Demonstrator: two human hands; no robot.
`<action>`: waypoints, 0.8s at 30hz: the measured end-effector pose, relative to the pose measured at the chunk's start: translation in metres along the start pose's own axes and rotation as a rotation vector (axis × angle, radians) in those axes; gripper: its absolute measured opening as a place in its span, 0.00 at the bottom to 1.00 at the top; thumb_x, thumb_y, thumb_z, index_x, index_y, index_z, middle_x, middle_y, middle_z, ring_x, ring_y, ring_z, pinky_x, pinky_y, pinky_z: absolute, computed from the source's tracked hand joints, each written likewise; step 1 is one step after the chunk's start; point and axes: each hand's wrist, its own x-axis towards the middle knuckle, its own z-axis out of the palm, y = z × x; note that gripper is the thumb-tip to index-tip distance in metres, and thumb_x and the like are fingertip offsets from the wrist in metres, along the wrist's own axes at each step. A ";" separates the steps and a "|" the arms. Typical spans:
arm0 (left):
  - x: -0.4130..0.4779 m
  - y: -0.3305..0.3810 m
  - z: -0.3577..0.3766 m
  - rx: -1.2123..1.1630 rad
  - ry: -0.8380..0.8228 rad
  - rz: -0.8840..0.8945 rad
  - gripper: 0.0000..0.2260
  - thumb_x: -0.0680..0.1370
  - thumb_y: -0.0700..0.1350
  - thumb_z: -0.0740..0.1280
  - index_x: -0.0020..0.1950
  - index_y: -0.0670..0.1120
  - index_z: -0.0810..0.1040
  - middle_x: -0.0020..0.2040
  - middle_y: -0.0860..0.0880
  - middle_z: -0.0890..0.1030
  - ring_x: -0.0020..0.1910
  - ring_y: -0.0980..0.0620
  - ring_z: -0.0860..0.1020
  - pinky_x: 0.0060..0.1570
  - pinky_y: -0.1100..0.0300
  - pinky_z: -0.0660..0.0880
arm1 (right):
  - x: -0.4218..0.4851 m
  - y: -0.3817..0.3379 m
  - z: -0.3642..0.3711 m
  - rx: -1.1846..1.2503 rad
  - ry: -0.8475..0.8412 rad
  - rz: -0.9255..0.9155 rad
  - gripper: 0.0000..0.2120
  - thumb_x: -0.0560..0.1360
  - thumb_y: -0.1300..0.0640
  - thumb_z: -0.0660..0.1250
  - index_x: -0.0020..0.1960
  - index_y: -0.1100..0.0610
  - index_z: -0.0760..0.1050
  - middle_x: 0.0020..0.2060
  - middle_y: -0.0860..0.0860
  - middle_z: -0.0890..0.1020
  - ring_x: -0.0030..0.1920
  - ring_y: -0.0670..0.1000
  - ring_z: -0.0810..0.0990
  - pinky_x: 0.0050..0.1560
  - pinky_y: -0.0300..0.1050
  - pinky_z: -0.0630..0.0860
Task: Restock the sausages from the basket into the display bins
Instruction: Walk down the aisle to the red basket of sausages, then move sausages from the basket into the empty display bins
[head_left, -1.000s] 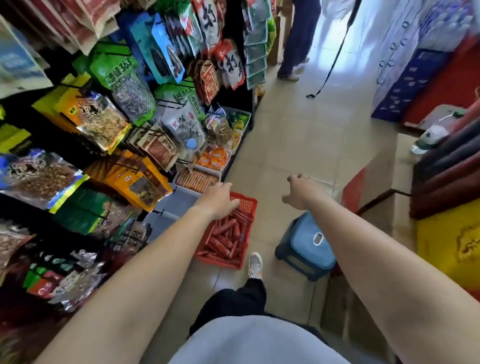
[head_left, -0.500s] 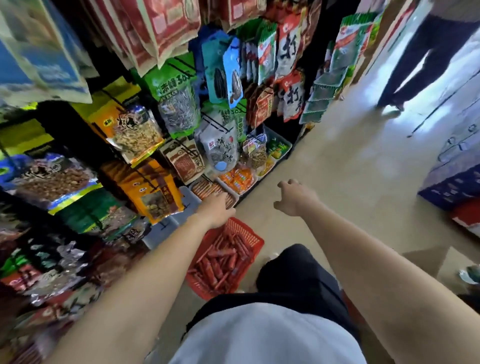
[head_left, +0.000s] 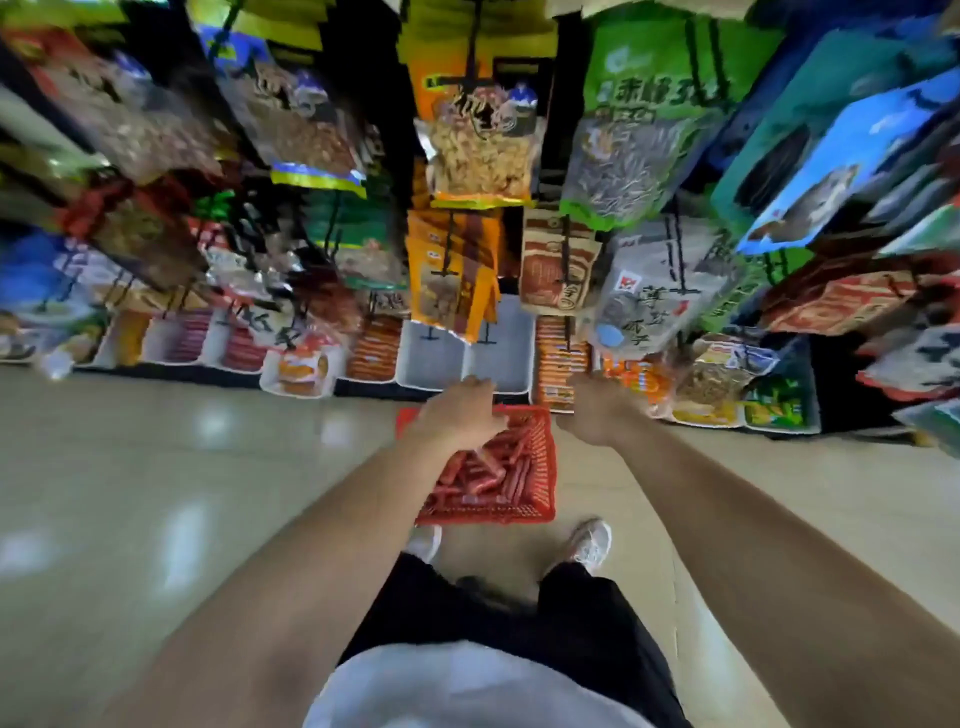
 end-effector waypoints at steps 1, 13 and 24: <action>0.000 -0.002 0.010 -0.005 0.002 -0.013 0.29 0.79 0.56 0.63 0.76 0.44 0.63 0.75 0.42 0.67 0.71 0.41 0.69 0.66 0.46 0.71 | 0.006 0.001 0.006 -0.001 -0.010 -0.028 0.30 0.72 0.40 0.68 0.68 0.53 0.68 0.64 0.58 0.73 0.64 0.63 0.74 0.59 0.60 0.75; 0.137 -0.159 0.210 -0.059 -0.001 -0.259 0.24 0.78 0.54 0.63 0.73 0.49 0.68 0.70 0.42 0.73 0.64 0.39 0.75 0.59 0.50 0.73 | 0.200 -0.030 0.210 0.023 -0.077 -0.115 0.48 0.57 0.25 0.52 0.70 0.51 0.70 0.68 0.59 0.74 0.66 0.61 0.74 0.63 0.56 0.74; 0.278 -0.284 0.406 -0.188 0.154 -0.192 0.27 0.78 0.58 0.65 0.71 0.44 0.68 0.67 0.38 0.74 0.65 0.37 0.74 0.61 0.51 0.70 | 0.354 -0.041 0.428 -0.016 -0.011 -0.044 0.32 0.73 0.38 0.63 0.71 0.53 0.68 0.69 0.59 0.73 0.68 0.62 0.73 0.64 0.57 0.73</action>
